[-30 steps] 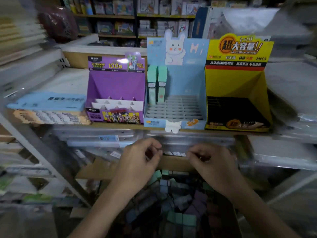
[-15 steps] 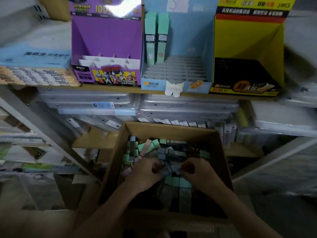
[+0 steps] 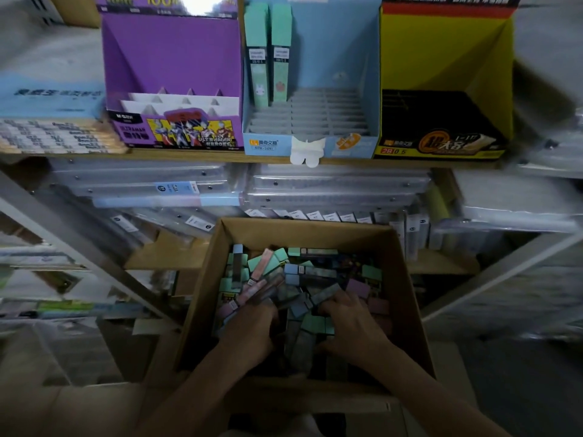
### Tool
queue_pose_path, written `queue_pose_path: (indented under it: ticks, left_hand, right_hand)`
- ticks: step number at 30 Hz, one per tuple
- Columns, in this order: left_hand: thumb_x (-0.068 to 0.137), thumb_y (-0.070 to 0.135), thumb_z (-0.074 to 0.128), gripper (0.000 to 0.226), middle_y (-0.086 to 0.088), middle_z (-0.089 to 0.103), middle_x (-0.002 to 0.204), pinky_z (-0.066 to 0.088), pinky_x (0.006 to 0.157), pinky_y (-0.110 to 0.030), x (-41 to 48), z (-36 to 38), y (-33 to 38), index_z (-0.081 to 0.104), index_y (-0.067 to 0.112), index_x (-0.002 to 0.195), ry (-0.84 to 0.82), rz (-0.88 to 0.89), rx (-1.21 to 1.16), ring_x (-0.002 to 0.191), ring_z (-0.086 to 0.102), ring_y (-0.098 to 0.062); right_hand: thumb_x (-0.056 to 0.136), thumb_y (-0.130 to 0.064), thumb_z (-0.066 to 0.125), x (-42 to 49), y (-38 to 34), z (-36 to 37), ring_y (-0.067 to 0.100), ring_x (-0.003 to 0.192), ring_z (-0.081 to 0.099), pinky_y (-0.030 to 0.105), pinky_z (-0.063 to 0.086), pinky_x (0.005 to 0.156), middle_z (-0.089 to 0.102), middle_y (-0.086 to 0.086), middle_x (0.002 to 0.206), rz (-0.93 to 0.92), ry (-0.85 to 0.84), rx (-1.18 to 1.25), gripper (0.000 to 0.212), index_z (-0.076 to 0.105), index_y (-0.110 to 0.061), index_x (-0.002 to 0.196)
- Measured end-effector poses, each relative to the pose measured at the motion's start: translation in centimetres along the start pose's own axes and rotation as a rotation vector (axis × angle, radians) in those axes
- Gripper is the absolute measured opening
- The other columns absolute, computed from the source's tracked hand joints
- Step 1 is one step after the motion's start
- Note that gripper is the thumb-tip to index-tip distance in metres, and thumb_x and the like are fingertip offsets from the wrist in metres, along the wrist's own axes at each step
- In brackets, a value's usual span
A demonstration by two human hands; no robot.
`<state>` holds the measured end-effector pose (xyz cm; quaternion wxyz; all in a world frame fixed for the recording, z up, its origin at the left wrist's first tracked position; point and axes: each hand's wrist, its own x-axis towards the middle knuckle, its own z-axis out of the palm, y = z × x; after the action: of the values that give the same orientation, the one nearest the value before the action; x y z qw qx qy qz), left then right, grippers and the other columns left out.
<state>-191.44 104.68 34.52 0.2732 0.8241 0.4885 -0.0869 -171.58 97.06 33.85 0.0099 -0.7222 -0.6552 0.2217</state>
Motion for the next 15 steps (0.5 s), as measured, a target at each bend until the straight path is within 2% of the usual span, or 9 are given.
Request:
queue_pose_path:
  ticks: [5, 9, 11, 13, 15]
  left_hand:
    - [0.094, 0.013, 0.063, 0.027, -0.001, 0.067, 0.123, 0.047, 0.080, -0.030, -0.2, 0.7, -0.1, 0.068, 0.025, 0.118, 0.038, 0.002, 0.095, 0.115, 0.062, -0.022]
    - [0.088, 0.021, 0.073, 0.016, 0.005, 0.071, 0.110, 0.055, 0.089, -0.038, -0.2, -0.1, -0.4, 0.071, 0.026, 0.104, 0.008, -0.019, -0.095, 0.105, 0.065, -0.014]
    - [0.086, 0.023, 0.077, 0.014, 0.010, 0.070, 0.101, 0.056, 0.080, -0.032, 0.0, -0.4, -0.8, 0.070, 0.029, 0.096, 0.004, -0.024, -0.242, 0.096, 0.065, -0.007]
    - [0.087, 0.023, 0.077, 0.018, 0.014, 0.067, 0.094, 0.047, 0.066, -0.018, 0.0, -0.6, -1.2, 0.064, 0.036, 0.089, 0.012, -0.022, -0.362, 0.088, 0.060, 0.004]
    - [0.091, 0.026, 0.074, 0.019, 0.014, 0.064, 0.094, 0.041, 0.064, -0.016, 0.1, -0.8, -1.6, 0.061, 0.038, 0.085, 0.007, -0.014, -0.437, 0.088, 0.059, 0.003]
  right_hand:
    - [0.074, -0.051, 0.077, 0.4, 0.1, 0.5, 0.026, 0.129, 0.036, 0.041, 0.030, 0.110, 0.042, 0.001, 0.137, 0.024, -0.029, 0.002, 0.067, 0.055, -0.028, 0.133]
    - [0.073, -0.049, 0.078, 0.7, -0.1, 0.3, 0.026, 0.128, 0.036, 0.041, 0.030, 0.111, 0.044, 0.002, 0.134, 0.031, -0.047, 0.019, 0.064, 0.058, -0.026, 0.129]
    - [0.072, -0.047, 0.081, 0.8, -0.2, -0.1, 0.023, 0.124, 0.041, 0.039, 0.035, 0.107, 0.050, 0.001, 0.129, 0.039, -0.042, 0.068, 0.061, 0.060, -0.025, 0.125]
    - [0.072, -0.040, 0.084, 0.7, -0.3, -0.4, 0.018, 0.119, 0.049, 0.034, 0.042, 0.102, 0.057, -0.001, 0.124, 0.033, -0.014, 0.166, 0.057, 0.062, -0.024, 0.122]
    - [0.072, -0.030, 0.086, 0.7, -0.3, -0.6, 0.013, 0.112, 0.057, 0.026, 0.051, 0.094, 0.062, -0.004, 0.120, 0.046, 0.013, 0.294, 0.056, 0.061, -0.023, 0.122]
